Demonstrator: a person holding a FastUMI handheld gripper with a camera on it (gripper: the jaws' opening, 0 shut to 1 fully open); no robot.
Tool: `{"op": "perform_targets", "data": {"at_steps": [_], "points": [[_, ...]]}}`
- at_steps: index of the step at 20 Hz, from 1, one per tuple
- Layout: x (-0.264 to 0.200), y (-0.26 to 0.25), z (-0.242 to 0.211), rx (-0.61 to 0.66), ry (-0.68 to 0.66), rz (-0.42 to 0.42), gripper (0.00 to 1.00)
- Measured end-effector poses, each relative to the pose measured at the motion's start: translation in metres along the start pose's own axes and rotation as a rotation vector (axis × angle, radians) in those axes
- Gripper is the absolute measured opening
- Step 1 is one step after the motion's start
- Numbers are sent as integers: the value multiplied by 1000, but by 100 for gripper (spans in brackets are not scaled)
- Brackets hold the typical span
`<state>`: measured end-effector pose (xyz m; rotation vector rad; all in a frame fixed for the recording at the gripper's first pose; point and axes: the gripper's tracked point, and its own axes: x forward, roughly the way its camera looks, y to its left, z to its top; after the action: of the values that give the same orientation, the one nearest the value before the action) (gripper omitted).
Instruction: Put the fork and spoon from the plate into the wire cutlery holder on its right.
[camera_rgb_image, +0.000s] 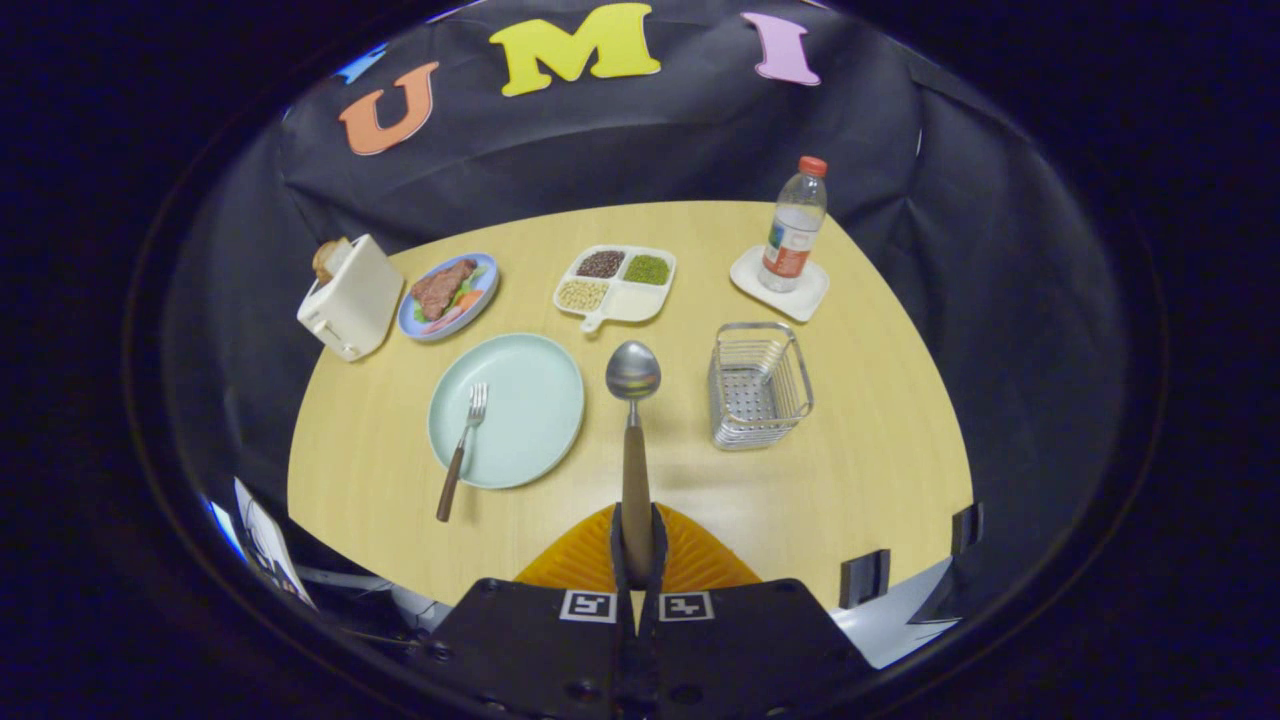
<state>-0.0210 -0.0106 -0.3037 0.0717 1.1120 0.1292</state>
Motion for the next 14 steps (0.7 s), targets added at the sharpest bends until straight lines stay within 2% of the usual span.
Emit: {"op": "perform_targets", "data": {"at_steps": [6,14], "points": [[-3,-54,9,53,-14,-81,0],[14,-72,20,53,-5,-112,3]]}}
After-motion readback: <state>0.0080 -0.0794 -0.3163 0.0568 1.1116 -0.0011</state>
